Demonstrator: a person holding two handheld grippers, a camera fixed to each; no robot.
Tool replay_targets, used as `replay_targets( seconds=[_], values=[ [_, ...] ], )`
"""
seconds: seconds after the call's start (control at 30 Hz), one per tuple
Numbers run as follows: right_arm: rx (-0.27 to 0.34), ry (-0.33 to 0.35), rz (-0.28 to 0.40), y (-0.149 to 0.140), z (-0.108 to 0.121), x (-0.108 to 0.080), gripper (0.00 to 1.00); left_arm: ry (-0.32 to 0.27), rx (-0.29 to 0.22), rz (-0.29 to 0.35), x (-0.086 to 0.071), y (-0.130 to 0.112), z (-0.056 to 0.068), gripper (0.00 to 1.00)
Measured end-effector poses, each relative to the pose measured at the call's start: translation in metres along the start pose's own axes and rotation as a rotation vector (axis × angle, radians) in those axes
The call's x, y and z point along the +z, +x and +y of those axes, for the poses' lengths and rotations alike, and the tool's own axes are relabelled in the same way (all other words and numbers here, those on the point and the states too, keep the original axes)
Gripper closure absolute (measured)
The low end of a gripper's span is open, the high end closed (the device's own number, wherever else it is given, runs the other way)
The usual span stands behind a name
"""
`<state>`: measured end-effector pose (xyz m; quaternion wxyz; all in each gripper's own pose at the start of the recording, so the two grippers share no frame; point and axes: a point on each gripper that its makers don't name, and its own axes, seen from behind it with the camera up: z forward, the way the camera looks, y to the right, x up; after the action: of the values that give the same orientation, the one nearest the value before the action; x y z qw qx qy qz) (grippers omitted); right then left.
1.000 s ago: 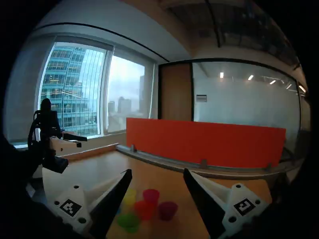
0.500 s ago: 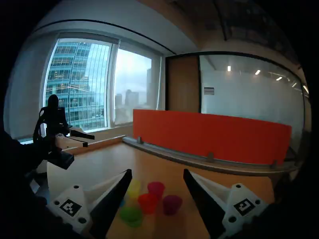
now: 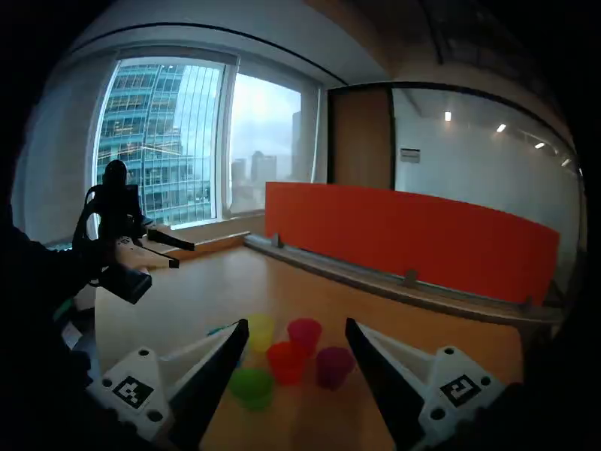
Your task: Pour water
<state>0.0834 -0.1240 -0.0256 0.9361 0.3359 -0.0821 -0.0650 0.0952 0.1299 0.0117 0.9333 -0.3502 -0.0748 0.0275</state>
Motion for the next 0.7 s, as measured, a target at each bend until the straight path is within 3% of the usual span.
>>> replay_targets(
  seconds=[0.7],
  values=[
    [-0.034, 0.076, -0.099, -0.056, -0.014, 0.009, 0.00, -0.043, 0.013, -0.147, 0.022, -0.069, 0.014, 0.04]
  ],
)
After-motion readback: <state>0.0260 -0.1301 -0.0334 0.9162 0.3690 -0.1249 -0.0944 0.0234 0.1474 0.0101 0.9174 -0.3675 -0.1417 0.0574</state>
